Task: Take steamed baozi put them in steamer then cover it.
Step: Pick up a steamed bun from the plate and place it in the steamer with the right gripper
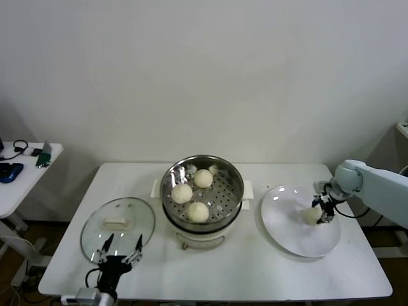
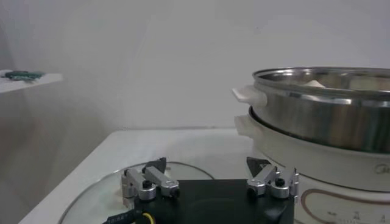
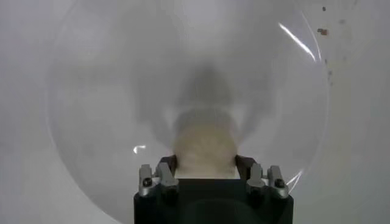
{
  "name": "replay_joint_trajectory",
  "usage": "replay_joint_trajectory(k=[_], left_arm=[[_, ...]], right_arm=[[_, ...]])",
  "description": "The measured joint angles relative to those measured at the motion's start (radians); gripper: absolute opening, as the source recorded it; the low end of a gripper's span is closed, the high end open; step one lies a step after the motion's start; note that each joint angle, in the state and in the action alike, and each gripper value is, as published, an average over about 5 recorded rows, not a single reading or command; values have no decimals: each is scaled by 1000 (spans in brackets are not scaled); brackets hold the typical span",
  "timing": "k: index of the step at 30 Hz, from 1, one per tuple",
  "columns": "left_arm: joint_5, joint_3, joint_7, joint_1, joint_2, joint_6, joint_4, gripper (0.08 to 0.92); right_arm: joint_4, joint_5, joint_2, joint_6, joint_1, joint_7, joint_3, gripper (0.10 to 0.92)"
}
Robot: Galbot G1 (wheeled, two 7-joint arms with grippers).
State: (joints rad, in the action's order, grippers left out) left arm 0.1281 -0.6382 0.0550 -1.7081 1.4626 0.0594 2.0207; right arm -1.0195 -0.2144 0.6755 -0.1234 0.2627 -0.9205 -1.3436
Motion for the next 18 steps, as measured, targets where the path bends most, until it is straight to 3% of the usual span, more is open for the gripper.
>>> replay_joint_trajectory(k=[9, 18], left_arm=[[-1, -3, -1, -1, -3, 0, 10, 823], [0, 8, -1, 16, -5, 10, 21, 823]], right_arm=[[-95, -103, -6, -2, 215, -24, -146, 619], [-299, -337, 78, -37, 645, -42, -375, 634]])
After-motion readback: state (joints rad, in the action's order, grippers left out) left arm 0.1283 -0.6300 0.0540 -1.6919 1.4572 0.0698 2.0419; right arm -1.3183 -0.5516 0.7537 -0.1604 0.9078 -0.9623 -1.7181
